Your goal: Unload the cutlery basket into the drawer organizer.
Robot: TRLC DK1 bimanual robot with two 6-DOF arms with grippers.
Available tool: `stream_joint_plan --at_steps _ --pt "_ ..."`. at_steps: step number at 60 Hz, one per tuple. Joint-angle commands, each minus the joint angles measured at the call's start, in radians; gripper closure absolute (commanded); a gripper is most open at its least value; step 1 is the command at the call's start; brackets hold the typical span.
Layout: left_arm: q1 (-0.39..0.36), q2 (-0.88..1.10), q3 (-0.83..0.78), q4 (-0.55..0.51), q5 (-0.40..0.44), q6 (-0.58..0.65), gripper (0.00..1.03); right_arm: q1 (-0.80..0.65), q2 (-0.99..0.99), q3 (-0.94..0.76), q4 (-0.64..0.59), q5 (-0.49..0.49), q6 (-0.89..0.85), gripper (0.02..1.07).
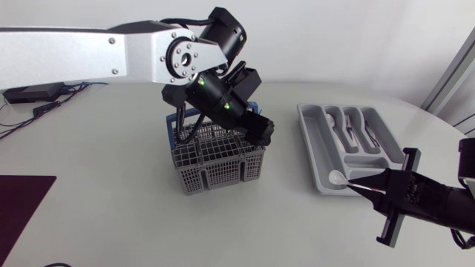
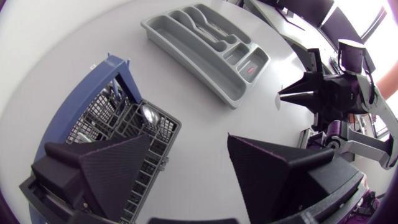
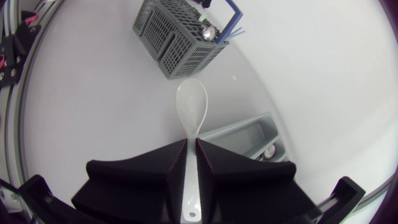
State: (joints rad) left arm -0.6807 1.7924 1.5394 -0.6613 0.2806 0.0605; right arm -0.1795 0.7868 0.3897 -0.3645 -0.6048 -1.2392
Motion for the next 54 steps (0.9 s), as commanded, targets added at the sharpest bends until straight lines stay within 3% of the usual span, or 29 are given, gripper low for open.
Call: stream_joint_plan --at_steps 1,13,29,54 --pt "0.004 0.024 -0.028 0.025 0.009 -0.041 0.07 -0.054 0.045 0.02 -0.036 -0.021 -0.141 0.94" --pt "0.018 0.047 -0.022 0.058 0.008 -0.057 0.07 -0.241 0.249 0.136 -0.162 -0.084 -0.45 0.96" --pt "0.036 0.079 -0.005 0.086 0.008 -0.074 0.07 -0.365 0.542 0.34 -0.209 -0.082 -0.614 0.96" --pt "0.029 0.096 -0.007 0.14 0.006 -0.119 0.07 -0.354 0.744 0.423 -0.142 0.085 -0.779 0.96"
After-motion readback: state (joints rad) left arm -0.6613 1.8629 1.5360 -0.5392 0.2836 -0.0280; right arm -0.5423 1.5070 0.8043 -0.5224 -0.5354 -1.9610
